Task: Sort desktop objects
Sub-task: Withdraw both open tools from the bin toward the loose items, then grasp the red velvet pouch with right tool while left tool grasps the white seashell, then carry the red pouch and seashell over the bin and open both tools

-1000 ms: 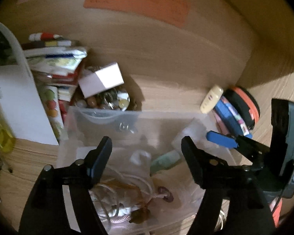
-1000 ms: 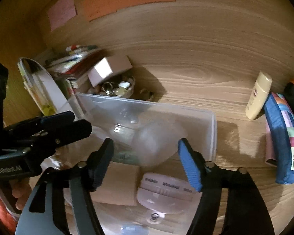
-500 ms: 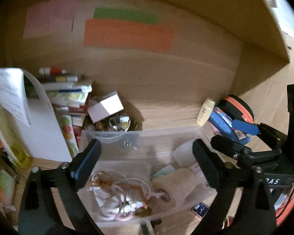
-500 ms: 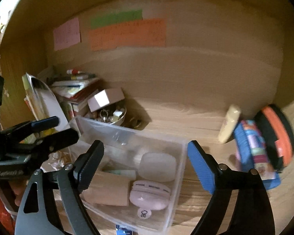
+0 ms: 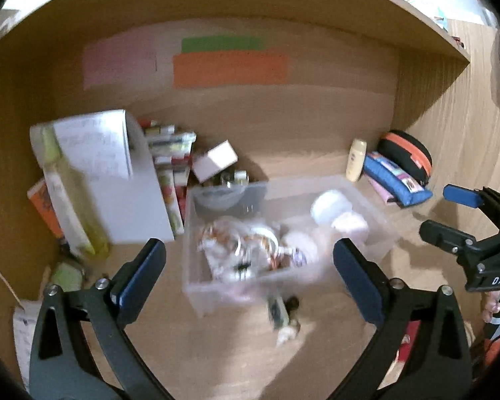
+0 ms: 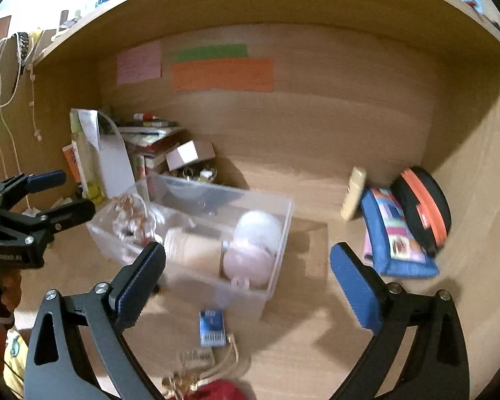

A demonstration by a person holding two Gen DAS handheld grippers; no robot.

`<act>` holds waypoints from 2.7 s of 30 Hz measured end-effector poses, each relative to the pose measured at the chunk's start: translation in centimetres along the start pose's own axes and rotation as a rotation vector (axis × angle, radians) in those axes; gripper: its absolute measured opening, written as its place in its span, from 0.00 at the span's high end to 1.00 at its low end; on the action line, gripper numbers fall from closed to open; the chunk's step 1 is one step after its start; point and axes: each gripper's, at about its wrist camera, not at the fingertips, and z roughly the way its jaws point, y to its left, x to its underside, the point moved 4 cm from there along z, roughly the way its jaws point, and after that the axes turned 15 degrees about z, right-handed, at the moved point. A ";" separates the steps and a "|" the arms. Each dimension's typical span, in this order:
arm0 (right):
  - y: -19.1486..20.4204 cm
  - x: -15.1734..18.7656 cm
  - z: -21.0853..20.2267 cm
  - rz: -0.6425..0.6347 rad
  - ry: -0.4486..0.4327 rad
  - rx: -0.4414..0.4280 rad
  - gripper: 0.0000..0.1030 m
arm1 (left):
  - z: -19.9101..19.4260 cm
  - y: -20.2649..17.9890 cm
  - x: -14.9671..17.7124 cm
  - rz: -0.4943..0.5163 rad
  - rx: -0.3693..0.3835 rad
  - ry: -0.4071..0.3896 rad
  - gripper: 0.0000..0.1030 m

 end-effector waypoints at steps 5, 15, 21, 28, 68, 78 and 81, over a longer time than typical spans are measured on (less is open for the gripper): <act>-0.9 2.9 -0.6 -0.003 0.045 0.033 0.04 | 0.0 0.0 3.0 -0.015 0.018 0.063 0.01; -1.7 10.2 -1.2 -0.019 0.192 0.034 0.04 | 1.0 -1.9 8.0 0.070 0.058 0.198 0.01; -1.3 12.1 0.0 -0.060 0.278 -0.003 0.04 | 3.2 -3.7 8.0 0.094 0.141 0.237 0.16; -0.6 12.9 2.2 -0.055 0.412 -0.089 0.04 | 6.5 -4.7 8.2 0.087 0.236 0.343 0.49; -0.4 7.2 -0.7 0.023 0.224 -0.188 0.73 | -0.3 -2.9 7.0 0.059 0.210 0.164 0.87; 0.1 2.7 0.0 -0.014 0.154 -0.164 0.73 | -1.1 -1.0 2.5 0.028 0.194 0.037 0.87; 0.9 0.8 0.3 -0.035 0.118 -0.166 0.73 | -0.8 -0.2 1.0 0.021 0.191 0.015 0.87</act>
